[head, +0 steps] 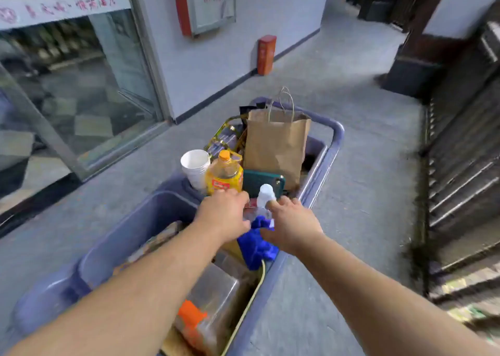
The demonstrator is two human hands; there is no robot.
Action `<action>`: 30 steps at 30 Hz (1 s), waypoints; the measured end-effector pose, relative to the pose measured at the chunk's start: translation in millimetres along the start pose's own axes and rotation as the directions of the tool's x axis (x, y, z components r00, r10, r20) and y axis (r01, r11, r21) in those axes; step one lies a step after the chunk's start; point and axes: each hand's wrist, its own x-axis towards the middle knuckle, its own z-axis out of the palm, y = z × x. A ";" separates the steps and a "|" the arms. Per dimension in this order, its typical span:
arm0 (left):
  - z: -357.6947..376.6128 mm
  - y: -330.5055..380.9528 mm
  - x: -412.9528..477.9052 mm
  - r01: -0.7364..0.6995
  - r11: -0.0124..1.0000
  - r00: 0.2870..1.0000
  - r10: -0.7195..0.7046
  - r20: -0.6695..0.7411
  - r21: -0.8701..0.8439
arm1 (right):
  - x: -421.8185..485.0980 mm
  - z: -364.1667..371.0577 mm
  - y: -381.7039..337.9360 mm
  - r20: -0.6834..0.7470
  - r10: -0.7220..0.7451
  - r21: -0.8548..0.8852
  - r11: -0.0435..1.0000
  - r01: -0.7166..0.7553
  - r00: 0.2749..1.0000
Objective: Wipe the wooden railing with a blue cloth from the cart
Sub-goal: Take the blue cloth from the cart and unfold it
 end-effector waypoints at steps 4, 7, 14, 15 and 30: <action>48.5 1.4 -4.8 -0.009 1.000 0.990 0.010 0.140 -0.005 | 0.6 46.6 -5.5 0.161 0.048 -0.045 0.998 -0.041 0.986; 72.1 -3.7 -4.1 -0.016 0.999 0.982 0.025 0.190 -0.049 | 2.9 68.5 -4.9 0.169 0.073 -0.039 0.997 -0.067 0.983; 71.9 1.6 -4.2 -0.072 0.986 0.986 0.094 0.139 -0.152 | -11.2 59.1 -5.6 -0.062 0.040 0.092 0.995 -0.034 0.997; 66.7 5.0 -3.6 -0.090 0.980 0.985 0.113 0.128 -0.176 | -16.5 50.3 -4.8 -0.122 0.033 0.123 0.992 -0.018 0.992; -90.6 245.8 37.5 -0.588 0.761 0.808 0.536 -0.244 -0.274 | -189.7 -136.6 149.4 -0.517 0.520 0.422 0.846 -0.326 0.680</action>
